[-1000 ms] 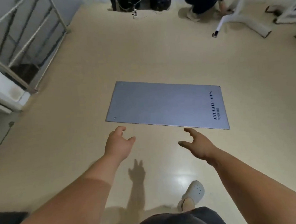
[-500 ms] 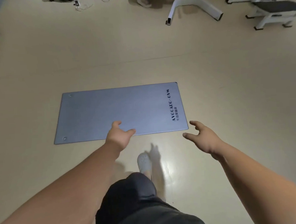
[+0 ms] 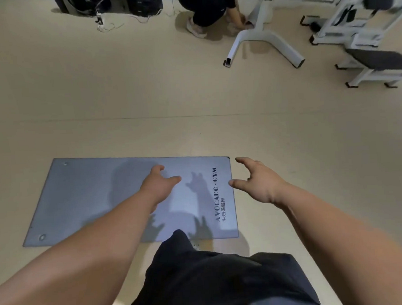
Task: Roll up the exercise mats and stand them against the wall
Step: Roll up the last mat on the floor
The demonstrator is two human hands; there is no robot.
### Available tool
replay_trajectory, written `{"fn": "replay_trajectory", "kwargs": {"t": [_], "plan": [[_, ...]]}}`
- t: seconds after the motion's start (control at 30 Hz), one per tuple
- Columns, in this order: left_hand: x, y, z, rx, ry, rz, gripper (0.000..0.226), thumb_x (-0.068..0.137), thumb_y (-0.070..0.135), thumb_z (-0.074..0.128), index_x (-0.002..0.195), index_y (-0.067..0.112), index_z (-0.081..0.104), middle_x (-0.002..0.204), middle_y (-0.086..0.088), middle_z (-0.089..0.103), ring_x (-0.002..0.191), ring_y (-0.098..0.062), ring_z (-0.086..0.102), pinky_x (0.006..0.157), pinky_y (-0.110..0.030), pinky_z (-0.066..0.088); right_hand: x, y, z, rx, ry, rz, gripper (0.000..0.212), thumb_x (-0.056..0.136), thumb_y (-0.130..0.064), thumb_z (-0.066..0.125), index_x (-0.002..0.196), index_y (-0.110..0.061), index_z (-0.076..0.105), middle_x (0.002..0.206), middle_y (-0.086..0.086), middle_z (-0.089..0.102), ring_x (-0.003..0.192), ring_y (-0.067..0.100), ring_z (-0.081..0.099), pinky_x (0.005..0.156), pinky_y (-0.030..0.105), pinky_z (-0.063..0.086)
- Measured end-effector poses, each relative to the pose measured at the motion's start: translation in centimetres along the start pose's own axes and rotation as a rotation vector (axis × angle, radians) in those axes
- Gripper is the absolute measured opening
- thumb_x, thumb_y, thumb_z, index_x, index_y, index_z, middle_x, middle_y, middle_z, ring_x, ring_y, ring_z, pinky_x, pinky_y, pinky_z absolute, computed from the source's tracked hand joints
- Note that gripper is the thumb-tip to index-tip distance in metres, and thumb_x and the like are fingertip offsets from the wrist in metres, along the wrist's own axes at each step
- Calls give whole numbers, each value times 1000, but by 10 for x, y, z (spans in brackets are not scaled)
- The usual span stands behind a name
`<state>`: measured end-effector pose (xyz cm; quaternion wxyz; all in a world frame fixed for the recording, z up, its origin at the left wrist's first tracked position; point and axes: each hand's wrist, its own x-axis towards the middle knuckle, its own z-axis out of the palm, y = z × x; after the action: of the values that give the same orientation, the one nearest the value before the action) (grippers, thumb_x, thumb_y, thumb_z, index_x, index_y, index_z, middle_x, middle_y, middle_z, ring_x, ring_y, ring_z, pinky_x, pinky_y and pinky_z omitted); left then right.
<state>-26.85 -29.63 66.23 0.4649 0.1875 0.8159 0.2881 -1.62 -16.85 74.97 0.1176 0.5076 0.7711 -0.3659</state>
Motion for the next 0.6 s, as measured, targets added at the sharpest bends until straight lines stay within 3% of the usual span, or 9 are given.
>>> {"fn": "replay_trajectory", "kwargs": {"t": [0.13, 0.23, 0.33, 0.4, 0.47, 0.5, 0.6], "plan": [[44, 42, 8, -113, 58, -54, 72, 85, 53, 73, 145, 32, 38, 117, -9, 63, 104, -32, 65, 77, -38, 52, 80, -3, -39, -65, -89, -56, 80, 96, -49, 68, 162, -30, 29, 158, 10, 39, 138, 28, 49, 106, 32, 39], [73, 53, 15, -218, 169, -127, 72, 86, 48, 74, 147, 29, 39, 119, -9, 62, 109, -33, 63, 85, -41, 51, 151, -7, -62, -185, -210, -128, 79, 97, -49, 66, 163, -29, 27, 158, 10, 38, 134, 28, 52, 100, 29, 38], [96, 61, 30, -363, 289, -245, 61, 92, 34, 72, 144, 23, 42, 104, -12, 62, 98, -32, 62, 68, -33, 44, 227, -8, -81, -285, -303, -216, 79, 98, -48, 67, 163, -26, 27, 156, 13, 40, 131, 30, 53, 98, 30, 38], [110, 71, 51, -424, 406, -331, 57, 92, 37, 72, 140, 26, 44, 107, -12, 63, 95, -29, 63, 69, -33, 44, 281, -4, -90, -317, -367, -282, 78, 97, -46, 67, 162, -25, 29, 147, 16, 47, 119, 31, 60, 96, 33, 42], [119, 82, 85, -514, 519, -410, 58, 90, 42, 73, 139, 27, 45, 113, -12, 64, 98, -28, 64, 75, -34, 48, 332, 3, -98, -338, -445, -354, 77, 97, -43, 68, 161, -24, 31, 134, 16, 56, 91, 28, 67, 82, 34, 47], [117, 90, 107, -561, 557, -454, 60, 90, 43, 72, 140, 26, 44, 112, -10, 64, 97, -27, 64, 77, -34, 48, 349, 5, -104, -367, -487, -392, 76, 97, -41, 68, 161, -23, 31, 133, 17, 58, 86, 28, 67, 77, 33, 46], [93, 125, 182, -633, 563, -569, 64, 93, 41, 70, 147, 24, 39, 101, 1, 60, 91, -20, 61, 76, -32, 46, 375, 10, -128, -507, -623, -512, 76, 97, -36, 69, 161, -19, 32, 136, 15, 59, 95, 28, 64, 73, 32, 48]]}}
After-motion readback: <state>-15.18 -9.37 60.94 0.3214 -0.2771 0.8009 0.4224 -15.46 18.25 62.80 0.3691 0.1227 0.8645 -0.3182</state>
